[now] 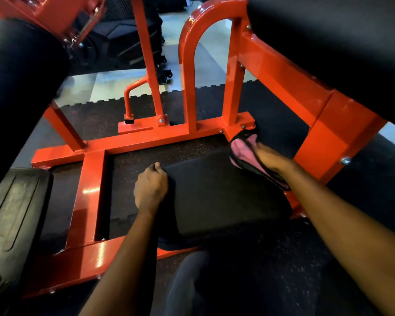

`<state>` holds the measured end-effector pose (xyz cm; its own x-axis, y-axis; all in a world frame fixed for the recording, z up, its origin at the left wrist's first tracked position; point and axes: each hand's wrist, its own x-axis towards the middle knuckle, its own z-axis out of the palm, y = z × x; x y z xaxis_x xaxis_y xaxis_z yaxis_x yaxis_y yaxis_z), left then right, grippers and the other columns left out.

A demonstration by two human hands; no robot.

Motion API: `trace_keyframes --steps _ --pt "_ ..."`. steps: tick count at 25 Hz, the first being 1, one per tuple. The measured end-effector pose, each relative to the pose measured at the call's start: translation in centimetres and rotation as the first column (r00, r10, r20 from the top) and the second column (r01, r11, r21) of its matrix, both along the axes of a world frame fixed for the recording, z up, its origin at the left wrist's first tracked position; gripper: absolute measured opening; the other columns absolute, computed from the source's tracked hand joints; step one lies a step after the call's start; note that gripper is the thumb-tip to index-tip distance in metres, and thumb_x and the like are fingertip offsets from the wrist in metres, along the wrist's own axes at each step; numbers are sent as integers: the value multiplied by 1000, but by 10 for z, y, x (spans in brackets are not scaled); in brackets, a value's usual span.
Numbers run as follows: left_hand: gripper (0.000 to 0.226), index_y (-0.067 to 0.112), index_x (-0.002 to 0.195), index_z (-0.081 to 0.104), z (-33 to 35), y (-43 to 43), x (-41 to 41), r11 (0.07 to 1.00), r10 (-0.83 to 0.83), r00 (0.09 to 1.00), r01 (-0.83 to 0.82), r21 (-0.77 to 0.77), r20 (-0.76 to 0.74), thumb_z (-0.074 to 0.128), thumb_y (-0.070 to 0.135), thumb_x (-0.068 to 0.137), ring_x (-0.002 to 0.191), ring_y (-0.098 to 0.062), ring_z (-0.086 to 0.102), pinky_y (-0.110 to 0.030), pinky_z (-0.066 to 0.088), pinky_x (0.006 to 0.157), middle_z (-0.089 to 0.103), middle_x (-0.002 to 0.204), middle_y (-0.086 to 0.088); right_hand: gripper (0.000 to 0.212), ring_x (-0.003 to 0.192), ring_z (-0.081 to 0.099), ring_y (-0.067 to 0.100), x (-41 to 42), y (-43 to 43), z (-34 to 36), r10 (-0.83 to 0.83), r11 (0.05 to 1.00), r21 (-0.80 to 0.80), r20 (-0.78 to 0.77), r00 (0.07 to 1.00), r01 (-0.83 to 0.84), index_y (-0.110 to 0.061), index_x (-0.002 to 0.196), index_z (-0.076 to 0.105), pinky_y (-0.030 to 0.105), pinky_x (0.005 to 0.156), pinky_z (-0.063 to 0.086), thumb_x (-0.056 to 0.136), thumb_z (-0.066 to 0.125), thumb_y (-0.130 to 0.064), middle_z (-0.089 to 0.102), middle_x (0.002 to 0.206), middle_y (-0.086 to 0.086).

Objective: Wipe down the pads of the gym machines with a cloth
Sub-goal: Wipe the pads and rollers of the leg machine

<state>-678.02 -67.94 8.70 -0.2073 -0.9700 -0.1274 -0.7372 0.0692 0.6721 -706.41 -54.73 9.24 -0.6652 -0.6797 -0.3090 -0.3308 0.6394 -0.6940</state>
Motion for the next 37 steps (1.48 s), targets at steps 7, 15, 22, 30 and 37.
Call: trace_keyframes --steps 7,15,22,30,37 --pt "45 21 132 60 1 -1 1 1000 3 1000 -3 13 6 32 42 104 120 -42 55 -45 41 101 59 133 -22 87 140 42 30 27 -33 30 476 860 358 -305 825 -364 -29 147 46 38 106 38 79 59 -82 52 146 2" --pt "47 17 129 61 -3 -5 1 1000 10 1000 -10 11 7 31 42 104 120 -42 56 -45 42 100 59 133 -22 78 122 60 32 17 -9 19 -26 991 -130 131 991 44 -9 130 64 31 96 46 69 53 -57 64 131 15" --pt "48 12 131 60 -6 -7 4 1000 -9 999 10 22 -33 31 40 104 123 -42 54 -46 41 102 57 135 -24 64 143 41 34 27 29 7 -336 941 -27 46 941 337 0 145 45 35 114 29 103 35 -47 43 154 23" --pt "52 8 133 58 -7 -7 5 999 -36 999 37 22 -36 29 41 105 125 -45 52 -47 39 105 54 137 -27 70 132 50 44 69 101 -2 -438 894 42 -131 889 447 0 140 52 41 108 39 102 40 -57 54 141 30" --pt "53 12 144 49 -7 -12 9 988 -132 990 135 68 -53 25 42 107 133 -45 46 -44 34 110 47 145 -28 57 118 49 39 196 98 -25 -488 857 -219 -639 594 467 -15 129 65 52 90 41 88 60 -54 57 135 10"
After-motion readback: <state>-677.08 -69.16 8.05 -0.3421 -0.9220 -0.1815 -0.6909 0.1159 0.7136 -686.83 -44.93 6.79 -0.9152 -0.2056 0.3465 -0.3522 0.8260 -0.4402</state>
